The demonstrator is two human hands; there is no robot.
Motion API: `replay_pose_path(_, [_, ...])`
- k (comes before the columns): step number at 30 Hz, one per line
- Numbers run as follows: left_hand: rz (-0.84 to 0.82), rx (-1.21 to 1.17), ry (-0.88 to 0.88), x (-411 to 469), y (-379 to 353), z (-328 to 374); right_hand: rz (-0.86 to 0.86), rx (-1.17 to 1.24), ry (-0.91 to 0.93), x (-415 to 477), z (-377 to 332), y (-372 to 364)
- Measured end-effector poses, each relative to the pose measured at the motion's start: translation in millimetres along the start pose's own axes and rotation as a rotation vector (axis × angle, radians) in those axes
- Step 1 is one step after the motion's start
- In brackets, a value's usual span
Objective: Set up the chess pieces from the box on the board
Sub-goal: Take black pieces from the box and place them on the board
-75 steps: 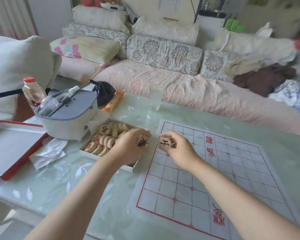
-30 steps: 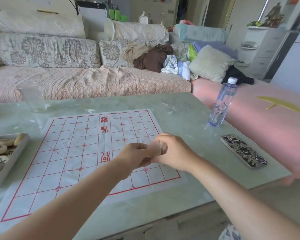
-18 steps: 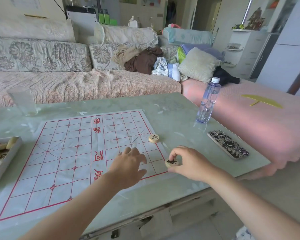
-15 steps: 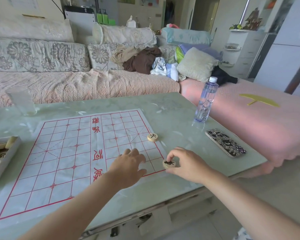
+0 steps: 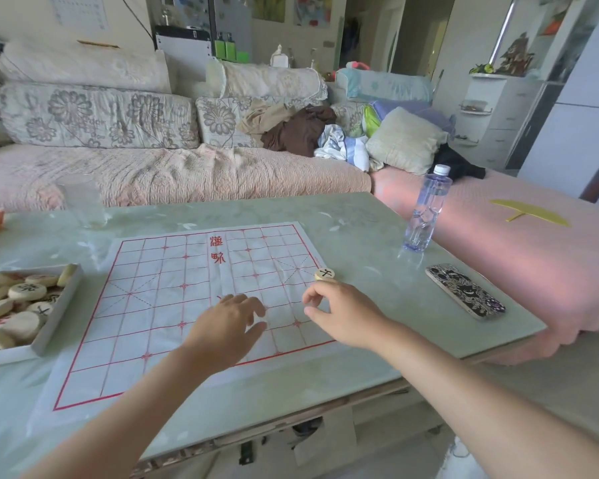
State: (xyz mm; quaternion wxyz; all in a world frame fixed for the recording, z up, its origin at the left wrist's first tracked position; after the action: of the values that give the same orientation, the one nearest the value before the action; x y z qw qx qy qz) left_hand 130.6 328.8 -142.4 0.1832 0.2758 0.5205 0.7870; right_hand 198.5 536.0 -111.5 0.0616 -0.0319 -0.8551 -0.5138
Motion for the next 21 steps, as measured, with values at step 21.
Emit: replay_pose_path(21, [0.262,0.093,0.622,-113.5,139.5,-265.0,-0.296,-0.011,0.364,170.3,-285.3,-172.0])
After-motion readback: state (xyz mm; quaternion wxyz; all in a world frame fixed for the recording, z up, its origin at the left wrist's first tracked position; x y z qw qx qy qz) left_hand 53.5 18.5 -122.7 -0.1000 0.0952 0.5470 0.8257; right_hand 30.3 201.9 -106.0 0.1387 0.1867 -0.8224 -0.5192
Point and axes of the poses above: each hand's wrist, its own x-axis towards the middle knuckle, its own y-axis out of the back of the hand, z = x × y, the point moved 3 cm from there along x, towards the middle knuckle, and after that the axes turned 2 degrees about y, right-handed, at the moved point
